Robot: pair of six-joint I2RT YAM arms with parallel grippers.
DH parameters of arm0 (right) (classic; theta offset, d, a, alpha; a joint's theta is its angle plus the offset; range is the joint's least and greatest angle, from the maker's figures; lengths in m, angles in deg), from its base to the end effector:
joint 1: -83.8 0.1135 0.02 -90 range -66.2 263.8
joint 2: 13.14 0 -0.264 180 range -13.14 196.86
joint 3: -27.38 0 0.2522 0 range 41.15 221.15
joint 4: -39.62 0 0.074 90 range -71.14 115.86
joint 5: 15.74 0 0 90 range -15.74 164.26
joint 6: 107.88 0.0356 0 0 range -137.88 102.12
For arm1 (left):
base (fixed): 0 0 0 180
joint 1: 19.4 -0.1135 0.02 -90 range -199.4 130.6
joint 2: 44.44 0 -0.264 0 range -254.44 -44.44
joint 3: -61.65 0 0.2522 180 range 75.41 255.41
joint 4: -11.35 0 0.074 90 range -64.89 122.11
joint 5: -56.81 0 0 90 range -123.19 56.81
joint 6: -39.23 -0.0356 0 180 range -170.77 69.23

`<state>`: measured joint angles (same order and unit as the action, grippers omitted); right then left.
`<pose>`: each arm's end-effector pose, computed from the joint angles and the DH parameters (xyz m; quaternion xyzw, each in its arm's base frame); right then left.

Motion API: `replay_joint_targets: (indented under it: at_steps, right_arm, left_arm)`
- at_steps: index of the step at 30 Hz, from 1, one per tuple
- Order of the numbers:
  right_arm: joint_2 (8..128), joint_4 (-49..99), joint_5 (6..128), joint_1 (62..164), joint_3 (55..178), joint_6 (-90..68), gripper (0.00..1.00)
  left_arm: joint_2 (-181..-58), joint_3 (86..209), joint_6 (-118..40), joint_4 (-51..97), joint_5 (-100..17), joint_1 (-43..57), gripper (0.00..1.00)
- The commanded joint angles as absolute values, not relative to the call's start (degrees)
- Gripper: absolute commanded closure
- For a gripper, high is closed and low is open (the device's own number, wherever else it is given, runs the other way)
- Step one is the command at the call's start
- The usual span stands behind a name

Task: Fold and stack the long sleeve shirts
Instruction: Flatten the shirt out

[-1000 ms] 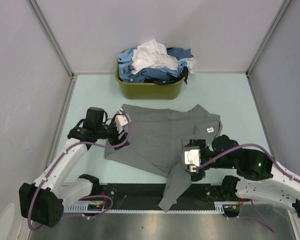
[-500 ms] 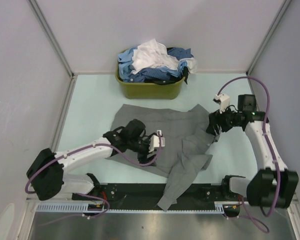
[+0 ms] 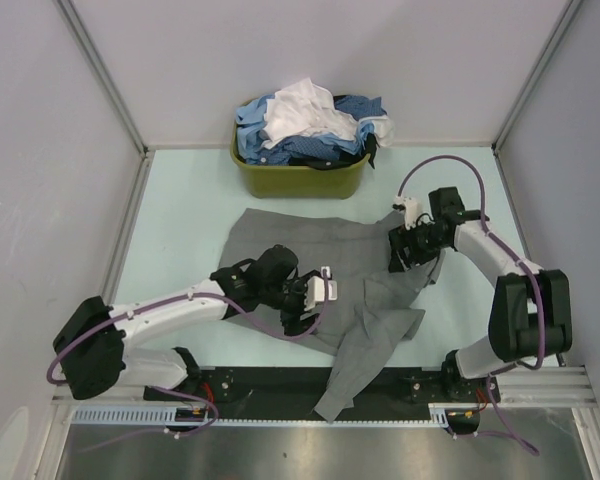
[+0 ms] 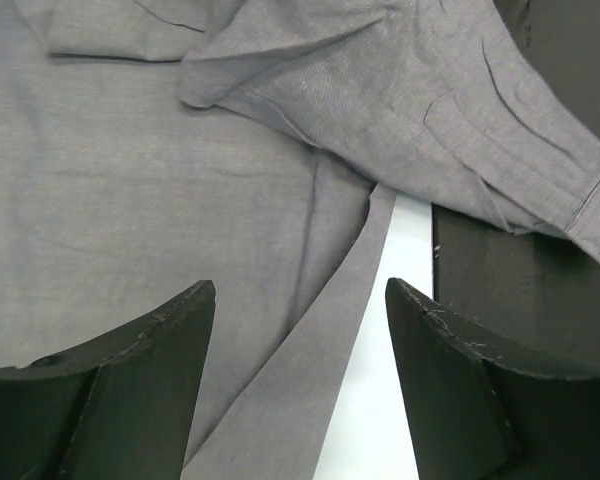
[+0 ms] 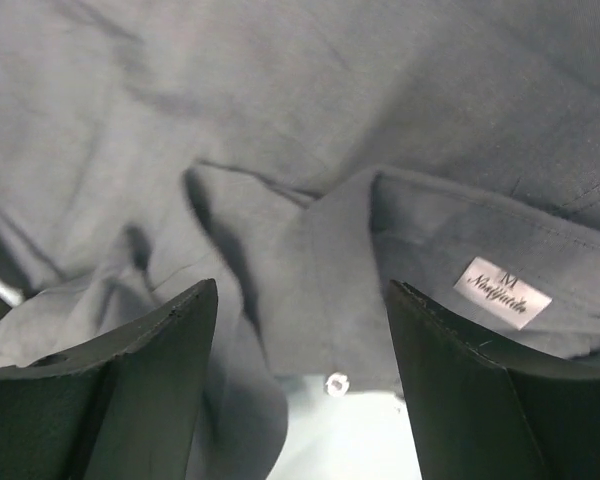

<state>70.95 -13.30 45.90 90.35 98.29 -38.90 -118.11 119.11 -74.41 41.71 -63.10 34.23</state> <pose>0.2773 0.0489 0.2223 -0.2753 0.9091 0.2125 0.2293 0.1399 -0.2199 0.2203 0.6350 0.6415 -0.3241 0.2833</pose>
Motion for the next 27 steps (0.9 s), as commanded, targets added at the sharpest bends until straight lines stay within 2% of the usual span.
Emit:
replay_joint_targets:
  at_steps: [1, 3, 5, 6, 8, 9, 10, 11, 12, 16, 20, 23, 24, 25, 26, 27]
  right_arm:
    - [74.7, -9.3, 50.0, 90.6, 101.3, -36.1, 0.28]
    - [75.9, -9.2, 50.4, 91.3, 101.4, -36.1, 0.31]
    - [76.2, -10.3, 49.7, 91.4, 101.9, -36.2, 0.46]
    - [75.7, -11.2, 49.0, 91.1, 102.1, -36.5, 0.60]
    - [74.4, -15.7, 47.2, 90.5, 102.1, -38.0, 0.76]
    - [72.3, -18.0, 46.6, 89.1, 102.0, -40.9, 0.92]
    - [70.9, -23.1, 45.2, 87.7, 101.7, -42.3, 0.96]
    - [69.4, -26.0, 44.6, 86.3, 101.4, -44.3, 0.99]
    - [67.6, -29.2, 43.1, 81.4, 101.3, -50.4, 1.00]
    - [61.4, -47.5, 46.7, 72.0, 104.7, -66.5, 1.00]
    - [56.8, -57.1, 53.4, 67.0, 99.4, -82.0, 1.00]
    - [51.2, -60.7, 62.3, 65.7, 91.2, -92.6, 0.88]
    - [49.7, -60.2, 65.1, 64.2, 89.8, -94.0, 0.69]
    - [48.7, -60.6, 65.9, 62.7, 89.3, -98.9, 0.54]
    - [48.0, -60.4, 66.3, 60.5, 89.3, -99.5, 0.31]
    - [48.3, -59.4, 65.5, 60.1, 90.0, -99.6, 0.25]
  left_arm:
    - [-112.4, 119.9, -78.7, 46.1, -59.3, 33.6, 0.25]
    - [-110.3, 119.7, -79.8, 47.5, -58.8, 32.7, 0.25]
    - [-109.1, 118.8, -80.7, 48.8, -58.2, 31.1, 0.25]
    - [-107.9, 118.5, -80.6, 49.2, -58.3, 30.4, 0.26]
    - [-107.1, 117.7, -80.4, 49.4, -59.2, 27.1, 0.26]
    - [-106.7, 117.5, -80.1, 49.6, -59.6, 25.7, 0.27]
    - [-106.6, 117.3, -79.8, 49.8, -60.5, 24.1, 0.27]
    - [-106.6, 117.3, -79.5, 50.0, -61.8, 20.7, 0.27]
    - [-106.7, 117.4, -79.5, 50.7, -62.6, 19.1, 0.27]
    - [-106.7, 116.8, -82.1, 52.1, -63.8, 12.8, 0.28]
    - [-109.3, 118.6, -85.0, 54.8, -64.2, 7.7, 0.28]
    - [-111.8, 120.0, -87.7, 57.4, -62.6, 5.8, 0.28]
    - [-112.5, 120.4, -89.0, 57.7, -62.2, 5.5, 0.28]
    - [-113.0, 120.7, -89.5, 58.1, -61.1, 5.3, 0.28]
    - [-114.1, 121.0, -89.9, 58.2, -60.4, 5.0, 0.28]
    - [-114.5, 121.2, -90.4, 58.2, -59.8, 4.9, 0.27]
